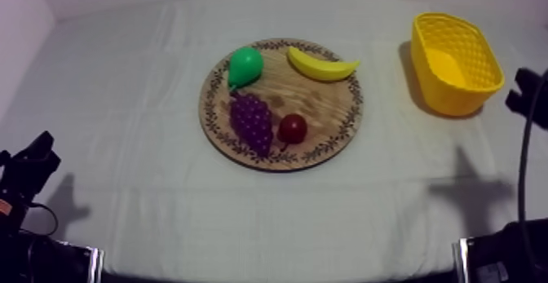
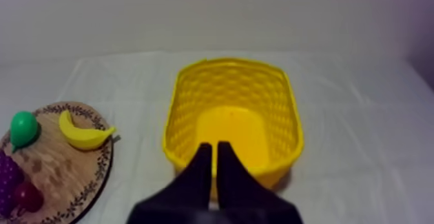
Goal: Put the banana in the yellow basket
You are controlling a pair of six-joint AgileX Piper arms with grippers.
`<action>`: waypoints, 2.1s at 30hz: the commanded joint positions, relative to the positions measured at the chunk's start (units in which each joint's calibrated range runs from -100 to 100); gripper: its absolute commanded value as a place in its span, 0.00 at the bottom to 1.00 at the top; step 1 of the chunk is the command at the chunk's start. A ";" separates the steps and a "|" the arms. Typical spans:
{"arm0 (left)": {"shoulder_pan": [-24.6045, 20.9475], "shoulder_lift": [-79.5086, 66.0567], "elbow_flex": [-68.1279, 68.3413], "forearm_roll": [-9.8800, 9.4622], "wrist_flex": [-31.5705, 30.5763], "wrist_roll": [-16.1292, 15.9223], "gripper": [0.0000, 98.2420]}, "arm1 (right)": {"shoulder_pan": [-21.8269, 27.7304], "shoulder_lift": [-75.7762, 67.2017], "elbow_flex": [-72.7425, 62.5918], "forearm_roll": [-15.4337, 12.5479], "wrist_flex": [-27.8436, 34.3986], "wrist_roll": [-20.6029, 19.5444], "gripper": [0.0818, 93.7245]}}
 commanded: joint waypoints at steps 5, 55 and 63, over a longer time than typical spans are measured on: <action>-0.01 -0.03 0.02 0.01 0.05 0.00 0.00 | -2.57 24.82 -20.37 -4.74 -2.69 15.05 0.00; -0.01 -0.03 0.02 0.01 0.05 0.02 0.00 | -22.67 63.77 -39.85 0.76 3.91 19.92 0.51; -0.01 -0.03 0.02 0.01 0.05 0.02 0.00 | -23.83 66.25 -39.96 1.37 4.61 20.13 0.51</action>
